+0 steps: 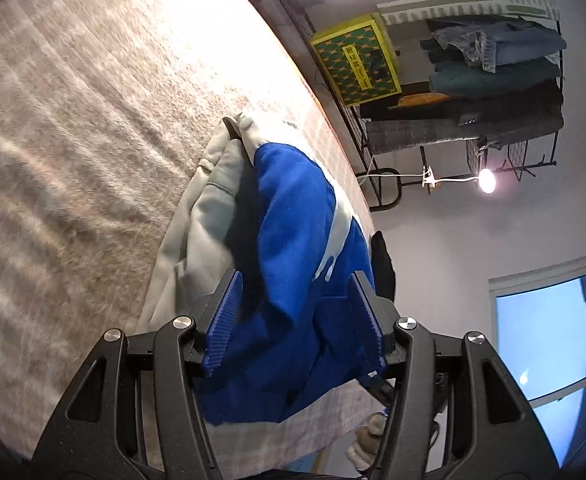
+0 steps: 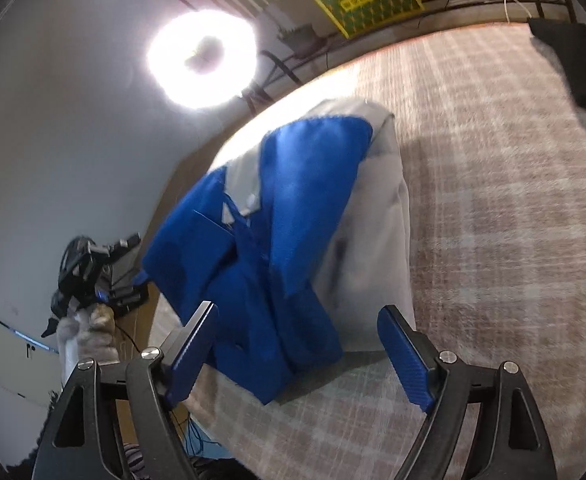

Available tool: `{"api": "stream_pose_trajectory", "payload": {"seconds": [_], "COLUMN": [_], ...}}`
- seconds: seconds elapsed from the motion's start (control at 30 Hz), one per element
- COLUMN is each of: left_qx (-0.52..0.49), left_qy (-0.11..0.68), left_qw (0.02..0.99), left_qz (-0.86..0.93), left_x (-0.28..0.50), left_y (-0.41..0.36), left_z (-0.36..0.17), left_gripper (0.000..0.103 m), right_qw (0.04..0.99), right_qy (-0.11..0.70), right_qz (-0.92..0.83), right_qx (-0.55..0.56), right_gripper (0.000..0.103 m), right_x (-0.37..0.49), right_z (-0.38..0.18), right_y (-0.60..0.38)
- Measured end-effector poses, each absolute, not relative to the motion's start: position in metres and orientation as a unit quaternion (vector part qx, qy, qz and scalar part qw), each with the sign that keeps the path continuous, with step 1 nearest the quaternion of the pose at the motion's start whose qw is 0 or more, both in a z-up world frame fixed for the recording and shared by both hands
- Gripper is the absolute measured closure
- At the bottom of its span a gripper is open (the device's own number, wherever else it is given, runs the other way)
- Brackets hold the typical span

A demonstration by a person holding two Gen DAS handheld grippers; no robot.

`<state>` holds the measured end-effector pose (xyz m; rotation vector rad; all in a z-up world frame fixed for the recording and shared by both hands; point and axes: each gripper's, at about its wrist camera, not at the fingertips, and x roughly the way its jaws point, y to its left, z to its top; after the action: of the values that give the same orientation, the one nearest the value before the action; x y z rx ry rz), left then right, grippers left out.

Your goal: Fold large clothes

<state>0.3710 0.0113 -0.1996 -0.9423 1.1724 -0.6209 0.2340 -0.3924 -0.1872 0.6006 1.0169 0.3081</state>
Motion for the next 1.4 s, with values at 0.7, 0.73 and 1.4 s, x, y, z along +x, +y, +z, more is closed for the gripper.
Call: {"api": "stream_pose_trajectory", "payload": {"seconds": [0.7,0.73,1.4], "left_qx": [-0.316,-0.302,-0.164], "left_qy": [0.607,0.606,0.487], "left_qw": [0.685,0.692,0.812], "left_qz": [-0.250,-0.252,-0.278], "left_x": [0.347,0.347,0.361], "left_y": [-0.007,-0.009,-0.060], "left_z": [-0.254,-0.251,-0.113], "left_gripper": [0.101,0.101,0.099], "right_qw": [0.722,0.720,0.875], "right_qy": [0.521,0.534,0.430], "right_qz": [0.199,0.190,0.161], "right_qx": [0.410,0.400,0.153], "right_gripper": [0.103,0.103,0.068], "right_x": [0.227,0.227,0.261], "right_z": [-0.232,-0.240,-0.117], "right_y": [-0.412,-0.409,-0.359]}}
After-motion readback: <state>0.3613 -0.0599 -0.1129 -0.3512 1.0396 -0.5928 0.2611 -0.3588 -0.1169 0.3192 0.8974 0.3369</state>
